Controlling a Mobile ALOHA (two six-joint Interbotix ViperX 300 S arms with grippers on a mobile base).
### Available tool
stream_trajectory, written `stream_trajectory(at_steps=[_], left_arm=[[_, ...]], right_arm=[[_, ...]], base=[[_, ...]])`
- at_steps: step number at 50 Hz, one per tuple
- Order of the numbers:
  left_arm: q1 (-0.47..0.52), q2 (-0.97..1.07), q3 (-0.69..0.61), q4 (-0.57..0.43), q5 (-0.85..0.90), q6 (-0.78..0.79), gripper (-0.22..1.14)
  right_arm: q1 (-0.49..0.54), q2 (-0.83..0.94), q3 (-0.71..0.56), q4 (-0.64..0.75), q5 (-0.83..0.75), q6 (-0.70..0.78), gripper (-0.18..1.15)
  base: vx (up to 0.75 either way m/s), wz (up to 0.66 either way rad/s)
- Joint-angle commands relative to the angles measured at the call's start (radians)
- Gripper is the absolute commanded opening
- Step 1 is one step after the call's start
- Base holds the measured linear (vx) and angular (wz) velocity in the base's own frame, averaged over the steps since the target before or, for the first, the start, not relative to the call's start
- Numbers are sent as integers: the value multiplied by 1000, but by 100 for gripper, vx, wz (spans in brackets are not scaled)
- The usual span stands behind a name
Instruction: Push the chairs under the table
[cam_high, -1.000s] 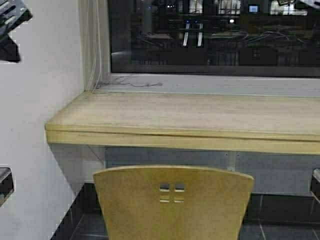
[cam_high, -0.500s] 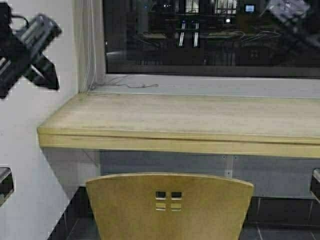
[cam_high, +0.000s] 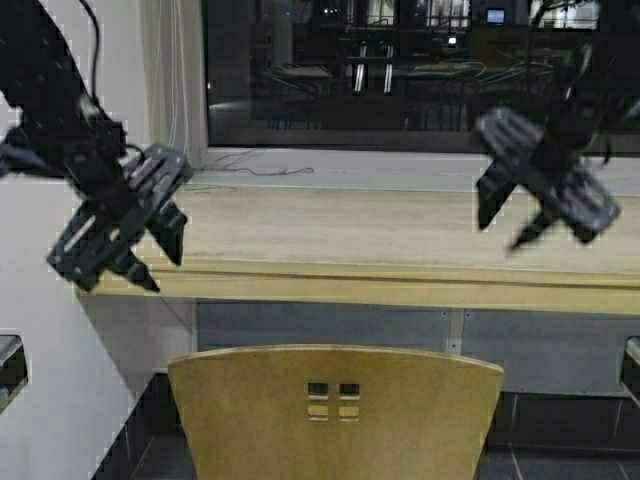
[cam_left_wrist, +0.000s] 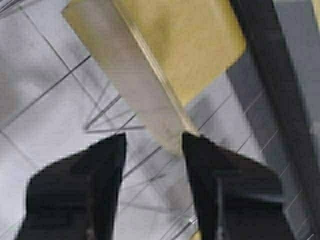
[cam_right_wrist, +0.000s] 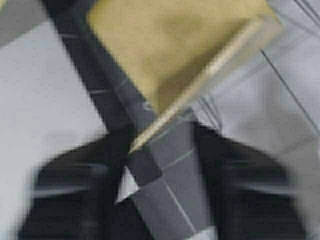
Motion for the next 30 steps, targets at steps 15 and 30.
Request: stream_trajectory(at_steps=[15, 30], left_arm=[[-48, 117, -135, -52, -26, -167, 77], [-81, 204, -175, -95, -26, -235, 77]], right_arm=[[117, 190, -130, 331, -8, 127, 97], [121, 250, -189, 342, -9, 153, 97]], base=[[0, 0], [0, 0]])
